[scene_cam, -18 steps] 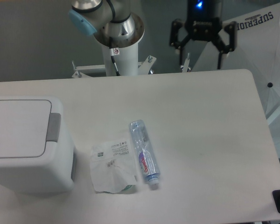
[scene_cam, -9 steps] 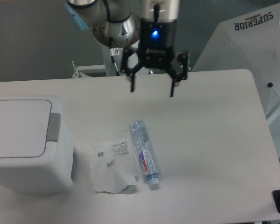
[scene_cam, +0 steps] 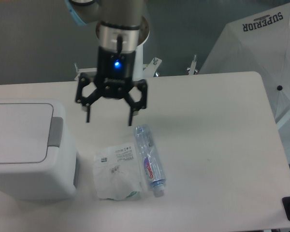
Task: Open the trash can
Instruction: 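Position the gripper fingers over the lid edge of the trash can, then press the gripper against the lid to flip it open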
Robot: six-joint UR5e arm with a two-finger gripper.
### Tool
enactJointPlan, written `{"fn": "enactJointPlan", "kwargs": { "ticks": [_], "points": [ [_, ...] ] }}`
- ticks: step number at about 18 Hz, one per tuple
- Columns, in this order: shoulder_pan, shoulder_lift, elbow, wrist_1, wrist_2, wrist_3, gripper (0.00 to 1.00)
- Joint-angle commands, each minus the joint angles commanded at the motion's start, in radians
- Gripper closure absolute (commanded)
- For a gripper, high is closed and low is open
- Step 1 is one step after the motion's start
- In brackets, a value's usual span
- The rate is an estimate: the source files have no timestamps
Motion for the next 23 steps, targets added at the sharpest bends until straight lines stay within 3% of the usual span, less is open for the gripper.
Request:
{"fn": "enactJointPlan", "kwargs": {
  "ticks": [23],
  "points": [
    [-0.054,-0.034,-0.017,0.0,0.002,-0.032,0.0]
  ]
}}
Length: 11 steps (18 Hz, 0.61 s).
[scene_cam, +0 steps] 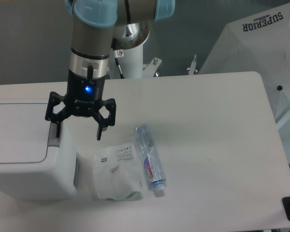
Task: Open the trash can
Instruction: 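Press the gripper against the lid to flip it open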
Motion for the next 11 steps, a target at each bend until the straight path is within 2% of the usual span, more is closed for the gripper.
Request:
{"fn": "enactJointPlan", "kwargs": {
  "ticks": [11],
  "points": [
    [0.002,-0.005,-0.008,0.0,0.003,0.002,0.0]
  ]
}}
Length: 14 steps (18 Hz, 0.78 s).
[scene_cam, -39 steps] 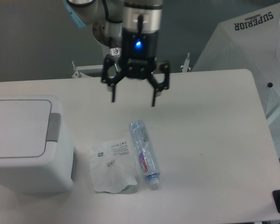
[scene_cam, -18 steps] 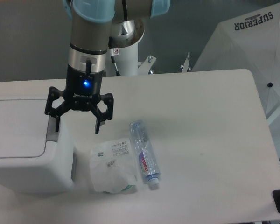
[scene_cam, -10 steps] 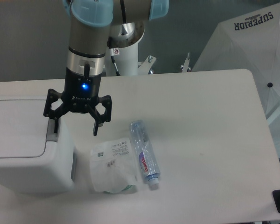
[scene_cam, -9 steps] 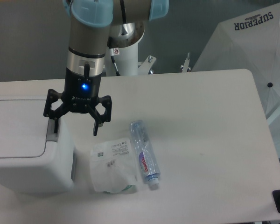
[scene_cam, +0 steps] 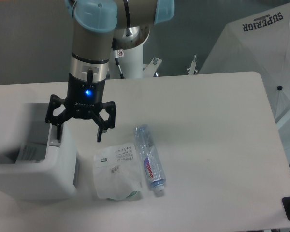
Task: Open the trash can
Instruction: 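Press the gripper against the lid to flip it open, then lift the gripper up and away from the opened trash can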
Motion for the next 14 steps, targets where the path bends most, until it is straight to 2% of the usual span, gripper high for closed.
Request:
{"fn": "enactJointPlan", "kwargs": {
  "ticks": [3,7,11,14],
  "points": [
    [0.0,0.005,0.008,0.002,-0.002,0.006,0.0],
    [0.014,0.008,0.063,0.006,0.005,0.012,0.0],
    [0.095,0.011,0.103,0.005,0.006,0.018,0.0],
    [0.121,0.012,0.104,0.003,0.02,0.075,0.0]
  ]
}}
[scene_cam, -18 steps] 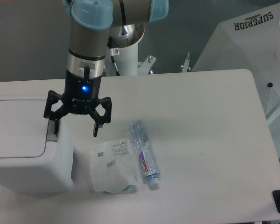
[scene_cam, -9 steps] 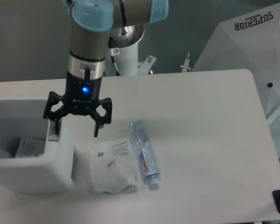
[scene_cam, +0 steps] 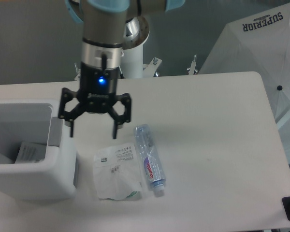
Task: Open the trash can
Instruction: 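Lift the gripper up and away from the opened trash can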
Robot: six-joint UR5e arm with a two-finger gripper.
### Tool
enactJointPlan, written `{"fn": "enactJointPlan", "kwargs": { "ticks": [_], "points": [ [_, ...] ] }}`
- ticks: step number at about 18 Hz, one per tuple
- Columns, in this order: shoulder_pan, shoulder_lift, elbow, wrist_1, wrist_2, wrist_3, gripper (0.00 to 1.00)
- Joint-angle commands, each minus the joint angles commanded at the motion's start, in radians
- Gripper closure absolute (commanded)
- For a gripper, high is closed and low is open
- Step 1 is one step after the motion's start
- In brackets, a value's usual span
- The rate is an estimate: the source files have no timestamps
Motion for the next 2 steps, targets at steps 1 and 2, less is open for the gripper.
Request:
{"fn": "enactJointPlan", "kwargs": {
  "ticks": [1,2],
  "points": [
    [0.02,0.003,-0.002,-0.003,0.024,0.032,0.0],
    [0.026,0.003,-0.003,-0.006,0.043,0.061,0.0]
  ]
}}
